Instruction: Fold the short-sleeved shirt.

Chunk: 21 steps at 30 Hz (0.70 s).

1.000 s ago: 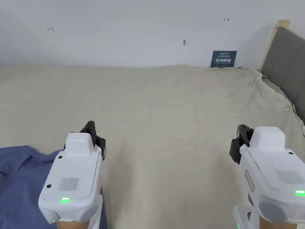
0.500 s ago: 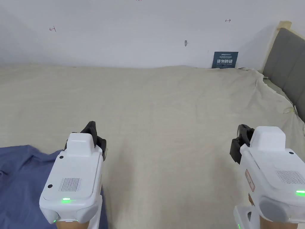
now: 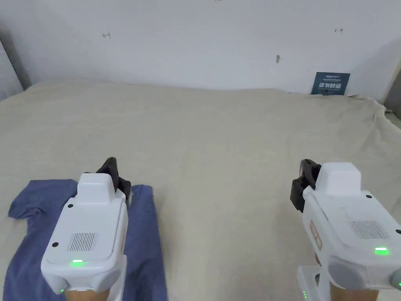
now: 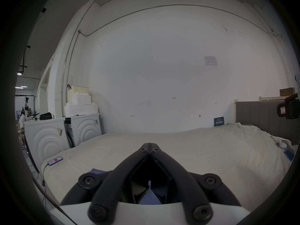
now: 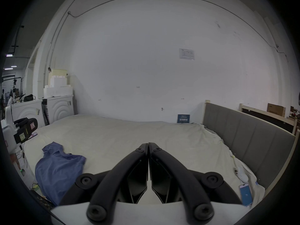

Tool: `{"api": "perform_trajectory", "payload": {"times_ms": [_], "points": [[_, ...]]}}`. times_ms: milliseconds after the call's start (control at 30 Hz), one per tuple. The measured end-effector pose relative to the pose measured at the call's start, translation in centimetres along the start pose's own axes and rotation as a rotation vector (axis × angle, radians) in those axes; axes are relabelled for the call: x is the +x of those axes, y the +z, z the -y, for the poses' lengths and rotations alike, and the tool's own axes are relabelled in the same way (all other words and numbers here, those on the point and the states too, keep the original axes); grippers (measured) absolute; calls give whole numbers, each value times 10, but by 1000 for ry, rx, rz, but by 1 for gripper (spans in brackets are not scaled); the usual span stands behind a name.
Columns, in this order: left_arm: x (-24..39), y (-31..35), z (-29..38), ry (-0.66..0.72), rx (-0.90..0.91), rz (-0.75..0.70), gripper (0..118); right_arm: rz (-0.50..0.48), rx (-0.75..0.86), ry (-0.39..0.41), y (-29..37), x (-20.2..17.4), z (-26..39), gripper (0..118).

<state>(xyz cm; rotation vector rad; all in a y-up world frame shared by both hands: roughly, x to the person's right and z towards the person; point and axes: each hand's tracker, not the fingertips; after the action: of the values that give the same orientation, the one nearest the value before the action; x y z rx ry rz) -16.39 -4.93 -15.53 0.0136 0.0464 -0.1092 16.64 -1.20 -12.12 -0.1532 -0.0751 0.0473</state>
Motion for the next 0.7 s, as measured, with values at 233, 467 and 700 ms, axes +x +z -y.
{"api": "perform_trajectory", "payload": {"times_ms": [233,467,700], "points": [[-59,21,3,-21,-13,-150,0,-173,23,12,-15,-62,-8,0],[-111,55,6,-24,-31,-303,0,-331,21,21,-25,-119,-10,0],[-146,86,16,-20,-63,-414,0,-440,9,36,-28,-160,-3,0]]}}
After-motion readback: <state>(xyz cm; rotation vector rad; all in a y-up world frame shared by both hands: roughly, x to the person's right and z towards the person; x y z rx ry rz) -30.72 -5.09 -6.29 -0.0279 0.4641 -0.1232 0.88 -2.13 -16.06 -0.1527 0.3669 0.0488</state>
